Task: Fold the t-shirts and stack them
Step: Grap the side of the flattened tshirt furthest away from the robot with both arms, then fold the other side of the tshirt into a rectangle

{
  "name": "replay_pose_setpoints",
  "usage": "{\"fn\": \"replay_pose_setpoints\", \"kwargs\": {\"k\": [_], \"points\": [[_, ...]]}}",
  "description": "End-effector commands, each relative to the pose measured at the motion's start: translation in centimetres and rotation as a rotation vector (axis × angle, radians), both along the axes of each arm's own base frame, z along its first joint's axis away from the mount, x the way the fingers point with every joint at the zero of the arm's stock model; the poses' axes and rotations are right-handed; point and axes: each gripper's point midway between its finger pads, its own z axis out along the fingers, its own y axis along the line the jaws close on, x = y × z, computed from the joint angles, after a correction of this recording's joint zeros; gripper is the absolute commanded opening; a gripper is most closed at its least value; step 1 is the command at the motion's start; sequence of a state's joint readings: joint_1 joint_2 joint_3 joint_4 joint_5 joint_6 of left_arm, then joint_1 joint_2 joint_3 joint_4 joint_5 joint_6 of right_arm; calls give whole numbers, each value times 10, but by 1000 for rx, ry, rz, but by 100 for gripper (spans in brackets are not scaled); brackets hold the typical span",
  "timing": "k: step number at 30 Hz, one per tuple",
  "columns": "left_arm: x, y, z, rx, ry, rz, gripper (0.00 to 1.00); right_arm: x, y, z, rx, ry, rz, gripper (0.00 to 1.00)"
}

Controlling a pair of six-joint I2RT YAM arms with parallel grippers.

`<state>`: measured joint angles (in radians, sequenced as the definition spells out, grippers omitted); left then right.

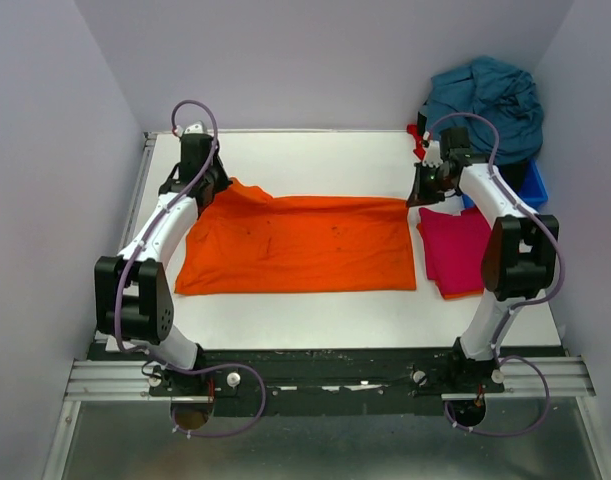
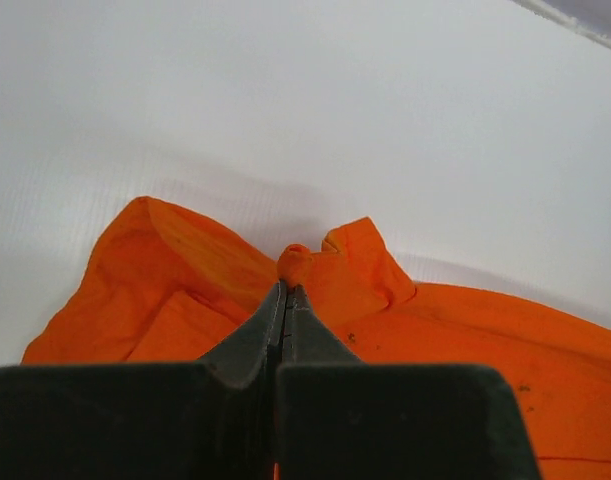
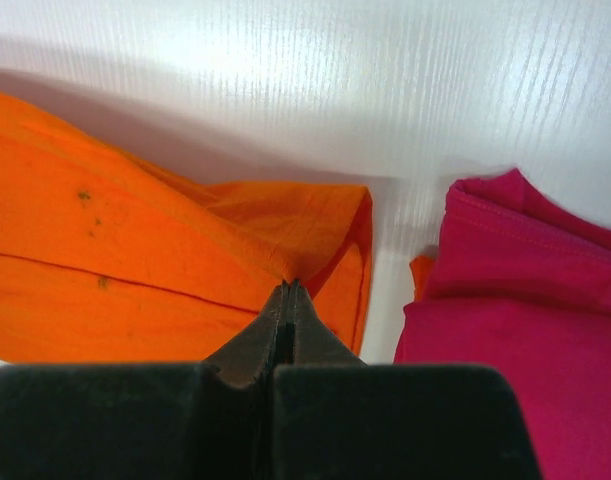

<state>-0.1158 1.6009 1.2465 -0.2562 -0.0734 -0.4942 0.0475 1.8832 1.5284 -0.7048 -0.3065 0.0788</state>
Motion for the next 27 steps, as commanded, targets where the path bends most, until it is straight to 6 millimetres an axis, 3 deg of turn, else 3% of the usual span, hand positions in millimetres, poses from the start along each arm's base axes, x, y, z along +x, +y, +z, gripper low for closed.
{"fn": "replay_pose_setpoints", "kwargs": {"k": [1, 14, 22, 27], "points": [[-16, 15, 22, 48, -40, 71, 0, -3, -1, 15, -2, -55, -28, 1], [-59, 24, 37, 80, -49, 114, 0, -27, -5, 11, -23, -45, -62, 1], [-96, 38, 20, 113, -16, 180, 0, -40, -9, -10, -59, -3, -87, 1], [-115, 35, 3, 100, 17, 174, 0, -51, -11, -23, -78, 24, -97, 1]]}}
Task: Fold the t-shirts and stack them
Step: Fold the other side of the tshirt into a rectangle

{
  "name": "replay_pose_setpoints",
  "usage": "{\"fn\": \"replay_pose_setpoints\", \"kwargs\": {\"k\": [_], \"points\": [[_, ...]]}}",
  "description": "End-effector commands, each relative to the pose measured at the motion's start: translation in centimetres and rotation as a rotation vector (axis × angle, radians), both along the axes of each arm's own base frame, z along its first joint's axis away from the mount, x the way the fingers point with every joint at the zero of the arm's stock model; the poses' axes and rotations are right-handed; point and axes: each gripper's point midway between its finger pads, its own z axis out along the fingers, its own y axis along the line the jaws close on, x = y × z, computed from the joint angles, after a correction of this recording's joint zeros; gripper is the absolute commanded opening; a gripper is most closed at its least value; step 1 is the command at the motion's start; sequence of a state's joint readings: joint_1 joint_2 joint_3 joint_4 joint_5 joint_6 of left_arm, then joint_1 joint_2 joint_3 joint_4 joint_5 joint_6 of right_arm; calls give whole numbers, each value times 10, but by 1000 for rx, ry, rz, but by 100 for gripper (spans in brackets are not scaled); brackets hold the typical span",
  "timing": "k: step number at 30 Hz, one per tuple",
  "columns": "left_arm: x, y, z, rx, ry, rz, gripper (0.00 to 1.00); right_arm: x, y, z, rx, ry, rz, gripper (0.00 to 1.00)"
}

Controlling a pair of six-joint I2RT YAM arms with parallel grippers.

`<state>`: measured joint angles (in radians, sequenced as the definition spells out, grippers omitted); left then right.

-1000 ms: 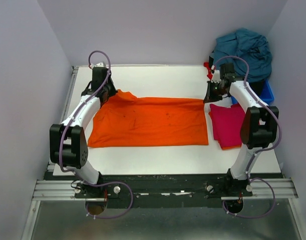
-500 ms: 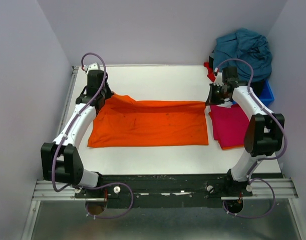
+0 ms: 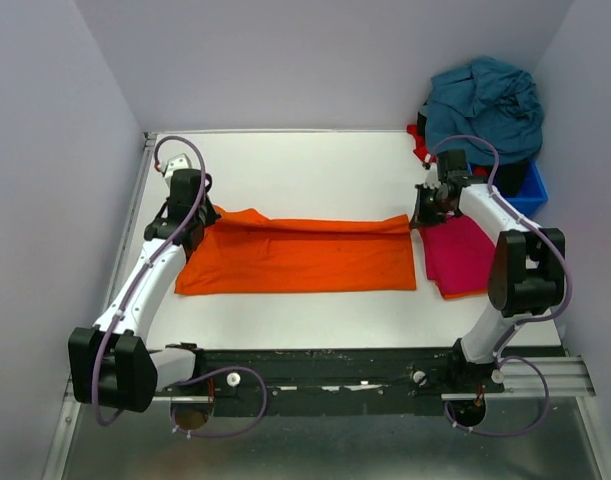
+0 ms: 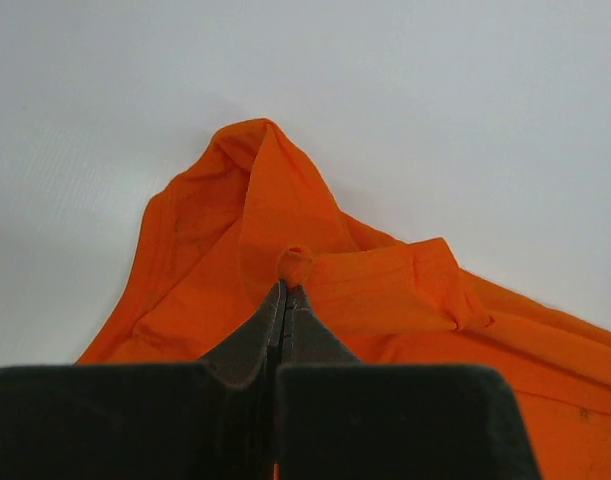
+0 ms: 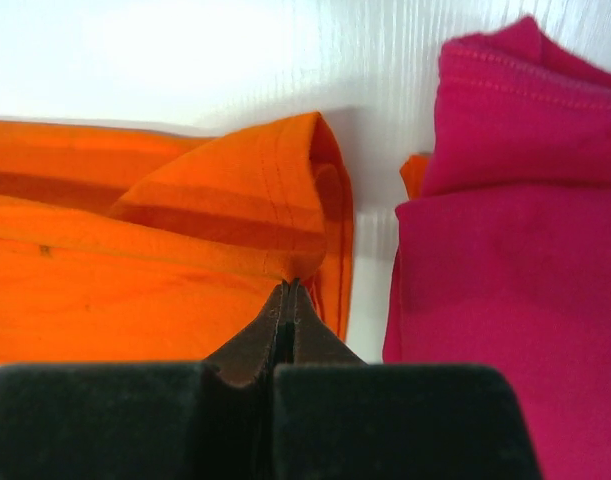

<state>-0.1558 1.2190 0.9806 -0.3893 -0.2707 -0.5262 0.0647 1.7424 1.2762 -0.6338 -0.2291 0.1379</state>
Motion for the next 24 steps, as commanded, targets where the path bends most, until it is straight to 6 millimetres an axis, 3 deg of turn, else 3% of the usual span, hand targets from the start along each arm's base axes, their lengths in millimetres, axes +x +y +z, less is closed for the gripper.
{"fn": "replay_pose_setpoints", "kwargs": {"k": [1, 15, 16, 17, 18, 21, 24], "points": [[-21, 6, -13, 12, 25, 41, 0, -4, -4, -2, -39, -22, -24, 1], [-64, 1, -59, -25, 94, 61, 0, -19, -2, -23, -87, 16, -20, 1], [-68, 1, -64, -36, 94, 69, 0, -19, -4, -24, -98, 20, -27, 4], [-72, 0, -68, -48, 92, 72, 0, -18, -5, -22, -108, 13, -33, 19], [-76, -1, -71, -60, 87, 73, 0, -17, -6, -18, -114, -6, -38, 43], [-87, -1, -81, -89, 86, 85, 0, -14, -4, 1, -99, -83, -37, 58], [-96, -1, -89, -104, 89, 90, 0, -10, 1, 21, -80, -158, -33, 60]]}}
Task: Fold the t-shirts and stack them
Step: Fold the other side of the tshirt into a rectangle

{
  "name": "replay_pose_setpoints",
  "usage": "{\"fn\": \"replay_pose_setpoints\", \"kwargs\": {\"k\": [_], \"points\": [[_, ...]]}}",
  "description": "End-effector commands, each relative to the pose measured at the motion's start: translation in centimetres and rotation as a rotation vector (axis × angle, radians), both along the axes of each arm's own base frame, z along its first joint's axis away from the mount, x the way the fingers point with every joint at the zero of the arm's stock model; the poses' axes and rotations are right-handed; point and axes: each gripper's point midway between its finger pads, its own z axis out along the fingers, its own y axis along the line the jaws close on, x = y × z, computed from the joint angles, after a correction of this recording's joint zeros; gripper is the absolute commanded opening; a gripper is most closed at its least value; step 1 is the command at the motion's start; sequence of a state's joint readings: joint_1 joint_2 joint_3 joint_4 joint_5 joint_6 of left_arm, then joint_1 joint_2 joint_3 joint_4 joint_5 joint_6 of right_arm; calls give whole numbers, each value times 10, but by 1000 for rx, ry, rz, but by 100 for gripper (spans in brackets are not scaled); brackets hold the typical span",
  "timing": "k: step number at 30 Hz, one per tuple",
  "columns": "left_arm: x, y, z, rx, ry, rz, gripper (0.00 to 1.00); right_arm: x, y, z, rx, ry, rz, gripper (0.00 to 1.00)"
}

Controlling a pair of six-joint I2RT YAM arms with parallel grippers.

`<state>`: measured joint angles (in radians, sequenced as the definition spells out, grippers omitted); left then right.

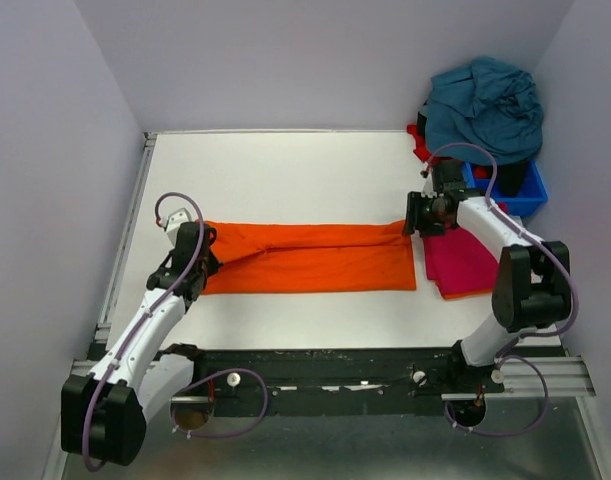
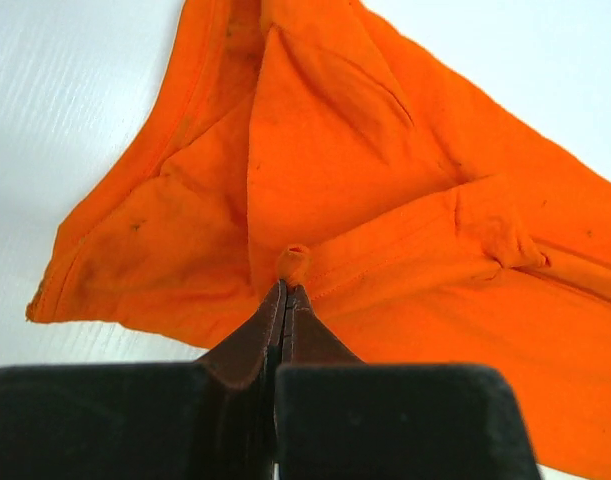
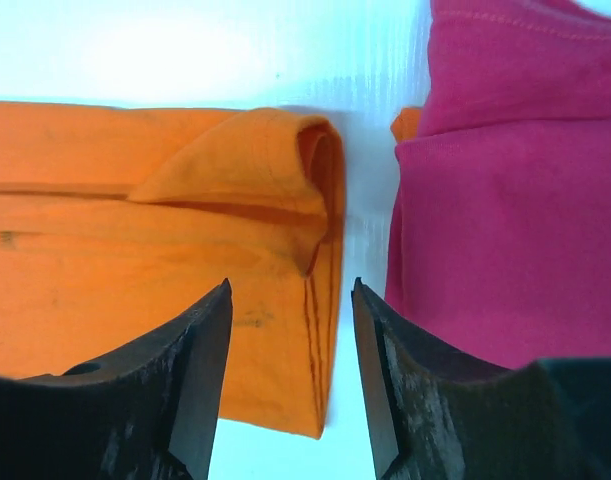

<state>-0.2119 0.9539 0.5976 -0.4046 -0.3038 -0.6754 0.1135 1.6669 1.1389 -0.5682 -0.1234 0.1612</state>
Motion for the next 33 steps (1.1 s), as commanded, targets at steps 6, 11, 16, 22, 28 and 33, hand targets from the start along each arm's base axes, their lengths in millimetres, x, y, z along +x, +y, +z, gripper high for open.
{"fn": "replay_pose_setpoints", "kwargs": {"k": [6, 11, 16, 22, 28, 33], "points": [[-23, -14, -32, -97, 26, 1, 0, 19, 36, 68, 65, -266, 79, 61], [-33, -12, -35, -98, 36, 18, 0, 19, 60, 57, 95, -239, 123, 59], [-41, -15, -35, -150, 5, 31, 0, 25, 40, 36, 12, -221, 6, 35], [-52, -20, -43, -196, 19, 29, 0, 23, 28, 21, -32, -211, -58, 17], [-63, -26, -53, -250, 39, 51, 0, 14, 24, -12, -77, -69, -60, 4], [-63, -19, -46, -242, 8, 84, 0, 0, 23, -24, -74, -43, -60, 3]]}}
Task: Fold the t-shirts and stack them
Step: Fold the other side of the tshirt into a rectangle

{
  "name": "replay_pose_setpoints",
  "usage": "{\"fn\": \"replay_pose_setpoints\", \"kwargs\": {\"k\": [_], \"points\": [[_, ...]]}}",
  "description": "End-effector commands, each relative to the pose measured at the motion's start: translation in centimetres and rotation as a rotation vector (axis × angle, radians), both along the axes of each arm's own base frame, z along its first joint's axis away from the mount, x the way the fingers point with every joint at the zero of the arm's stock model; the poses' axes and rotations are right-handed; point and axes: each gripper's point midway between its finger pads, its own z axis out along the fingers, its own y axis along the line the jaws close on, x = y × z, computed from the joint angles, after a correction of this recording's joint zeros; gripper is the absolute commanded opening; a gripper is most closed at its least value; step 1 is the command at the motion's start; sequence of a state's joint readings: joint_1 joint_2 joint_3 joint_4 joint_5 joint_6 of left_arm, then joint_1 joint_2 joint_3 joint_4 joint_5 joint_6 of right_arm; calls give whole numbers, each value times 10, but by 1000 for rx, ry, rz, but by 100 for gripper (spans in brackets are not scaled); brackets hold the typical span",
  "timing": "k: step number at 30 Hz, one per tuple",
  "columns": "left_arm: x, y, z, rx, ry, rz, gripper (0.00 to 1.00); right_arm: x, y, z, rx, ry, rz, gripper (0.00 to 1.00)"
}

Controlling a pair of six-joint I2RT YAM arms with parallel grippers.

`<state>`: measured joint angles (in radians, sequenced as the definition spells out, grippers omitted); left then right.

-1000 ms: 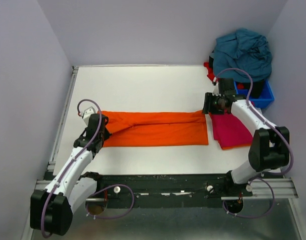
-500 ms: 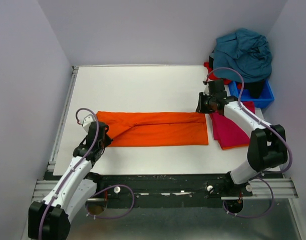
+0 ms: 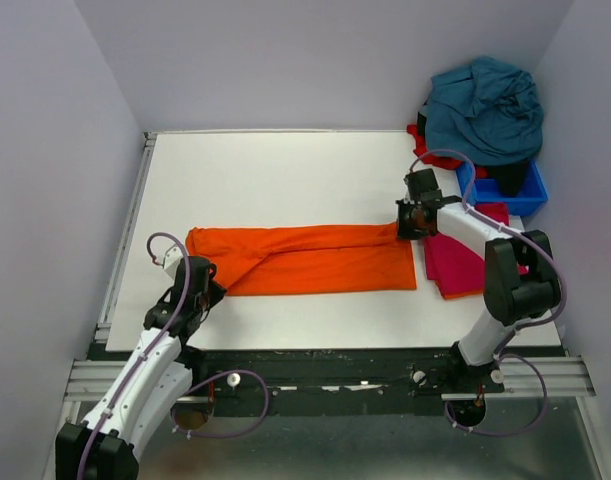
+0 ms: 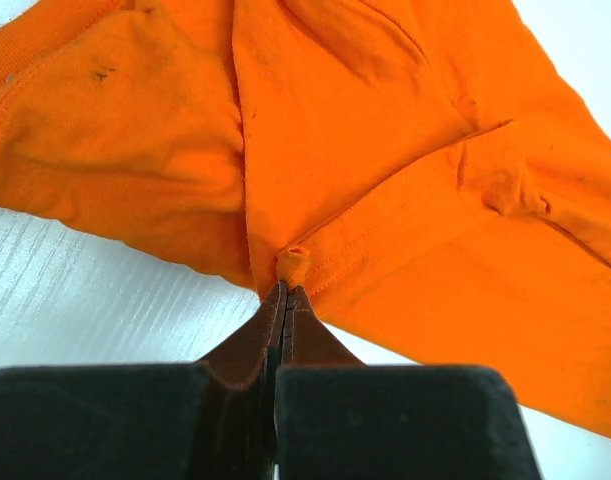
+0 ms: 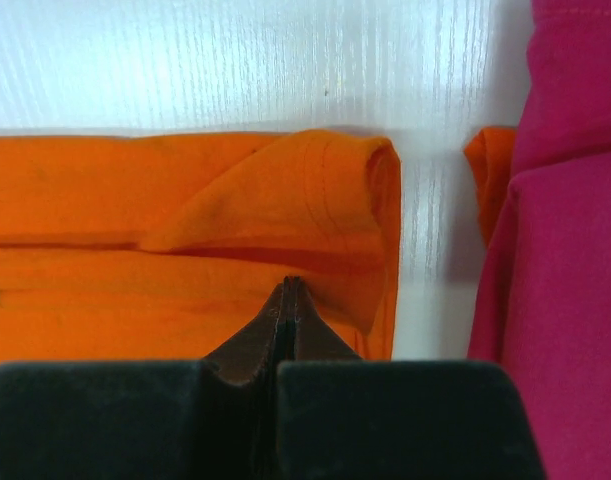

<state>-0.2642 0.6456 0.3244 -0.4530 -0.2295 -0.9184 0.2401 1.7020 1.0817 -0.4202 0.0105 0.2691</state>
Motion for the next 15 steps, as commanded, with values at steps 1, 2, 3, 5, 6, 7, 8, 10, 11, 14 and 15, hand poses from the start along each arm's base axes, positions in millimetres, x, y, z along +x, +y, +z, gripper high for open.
{"fn": "replay_pose_setpoints", "kwargs": {"k": [1, 2, 3, 5, 6, 7, 8, 10, 11, 14, 15], "points": [[-5, 2, 2, -15, 3, 34, 0, -13, -6, -5, -9, 21, -23, 1], [-5, 3, 3, -15, -1, 39, 0, -18, -7, -5, -5, 20, -21, 1], [-5, 5, 4, -14, -5, 52, 0, -21, -8, -3, -3, 11, -23, 1], [-6, 7, 7, -16, -19, 69, 0, -18, -11, 10, -8, -37, -35, 1], [-6, 8, 9, -19, -30, 74, 0, -15, -13, 16, -16, -55, -42, 1], [-6, 8, 9, -19, -32, 77, 0, -12, -12, 24, -14, -75, -43, 1], [-6, 9, 11, -20, -38, 82, 0, -8, -11, 31, -6, -89, -42, 1], [-6, 9, 11, -23, -36, 83, 9, -3, -2, 39, 32, -102, -21, 1], [-6, 8, 14, -25, -40, 80, 13, -3, 5, 41, 67, -104, 0, 1], [-2, 3, 23, -44, -62, 57, 46, 0, 24, 46, 160, -122, 49, 1], [-1, -1, 25, -59, -65, 47, 50, -1, 30, 46, 186, -124, 64, 1]]}}
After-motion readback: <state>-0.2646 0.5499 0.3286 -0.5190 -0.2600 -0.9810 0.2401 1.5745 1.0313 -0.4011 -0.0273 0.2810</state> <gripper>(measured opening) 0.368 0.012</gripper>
